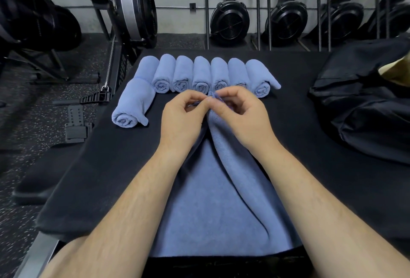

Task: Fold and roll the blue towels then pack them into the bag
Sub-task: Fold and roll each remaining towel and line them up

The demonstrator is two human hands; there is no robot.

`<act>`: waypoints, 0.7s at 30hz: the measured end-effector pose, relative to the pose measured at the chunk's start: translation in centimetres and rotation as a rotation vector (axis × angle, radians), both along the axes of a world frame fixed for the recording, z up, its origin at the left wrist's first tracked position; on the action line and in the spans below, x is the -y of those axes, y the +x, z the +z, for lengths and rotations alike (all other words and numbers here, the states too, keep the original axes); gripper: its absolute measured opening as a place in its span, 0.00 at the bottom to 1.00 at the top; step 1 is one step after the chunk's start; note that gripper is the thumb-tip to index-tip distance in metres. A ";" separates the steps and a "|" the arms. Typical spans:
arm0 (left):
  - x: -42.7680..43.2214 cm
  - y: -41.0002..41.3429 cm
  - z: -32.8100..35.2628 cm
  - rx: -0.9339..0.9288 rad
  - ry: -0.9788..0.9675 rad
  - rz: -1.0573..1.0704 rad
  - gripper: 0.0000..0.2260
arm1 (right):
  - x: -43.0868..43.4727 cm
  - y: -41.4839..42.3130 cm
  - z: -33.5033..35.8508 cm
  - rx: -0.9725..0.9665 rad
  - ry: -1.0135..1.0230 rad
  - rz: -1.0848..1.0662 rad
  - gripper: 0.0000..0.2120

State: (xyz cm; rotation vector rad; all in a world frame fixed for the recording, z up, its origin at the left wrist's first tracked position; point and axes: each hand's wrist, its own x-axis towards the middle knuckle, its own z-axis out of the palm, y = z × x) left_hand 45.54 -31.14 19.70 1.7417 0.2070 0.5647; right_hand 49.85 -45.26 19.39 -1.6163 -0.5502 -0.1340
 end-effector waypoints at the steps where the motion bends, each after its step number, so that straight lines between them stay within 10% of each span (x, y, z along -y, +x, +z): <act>1: 0.0 0.0 0.0 -0.001 0.008 0.003 0.01 | -0.2 -0.1 -0.1 -0.004 -0.005 -0.005 0.10; 21: -8.3 -4.6 4.0 -0.109 0.158 0.260 0.09 | 7.4 -1.8 4.6 -0.021 -0.166 -0.543 0.07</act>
